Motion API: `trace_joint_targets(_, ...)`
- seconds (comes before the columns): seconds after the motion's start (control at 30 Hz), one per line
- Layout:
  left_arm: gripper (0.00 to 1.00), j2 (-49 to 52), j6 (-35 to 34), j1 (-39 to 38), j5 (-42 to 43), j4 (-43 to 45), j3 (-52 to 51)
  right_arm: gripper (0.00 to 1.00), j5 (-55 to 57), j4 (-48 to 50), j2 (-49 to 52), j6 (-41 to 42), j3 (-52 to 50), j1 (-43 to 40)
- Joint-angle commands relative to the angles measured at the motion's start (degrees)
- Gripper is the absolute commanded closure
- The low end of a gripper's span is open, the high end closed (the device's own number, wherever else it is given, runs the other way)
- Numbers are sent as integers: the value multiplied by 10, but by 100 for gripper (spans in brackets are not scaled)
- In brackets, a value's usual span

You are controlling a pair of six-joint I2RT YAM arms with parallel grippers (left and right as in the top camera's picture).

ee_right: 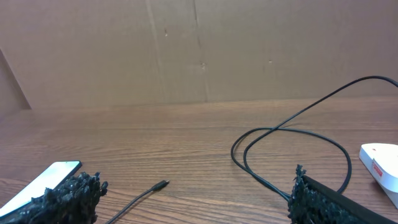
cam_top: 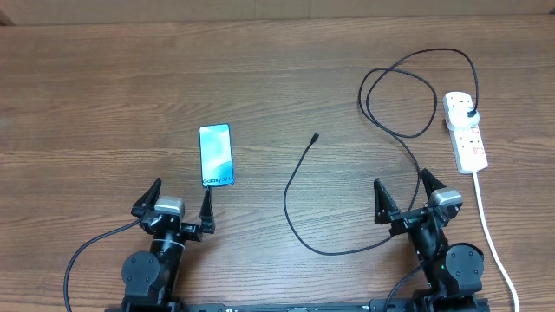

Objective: Plug charger to phone and switch on socket

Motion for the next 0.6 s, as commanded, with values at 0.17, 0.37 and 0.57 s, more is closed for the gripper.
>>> trace_joint_targets(0.17,0,-5,-2,-2,-12,1,-4,0,3,3,-6,0,-6,3)
trace_joint_targets(0.37,0,-5,-1,-2,-38,-2,-4,0,3,3,-6,0,-6,3)
trace_joint_targets(0.57,0,-5,24,-2,-66,14,-4,0,3,2,-6,0,-6,3)
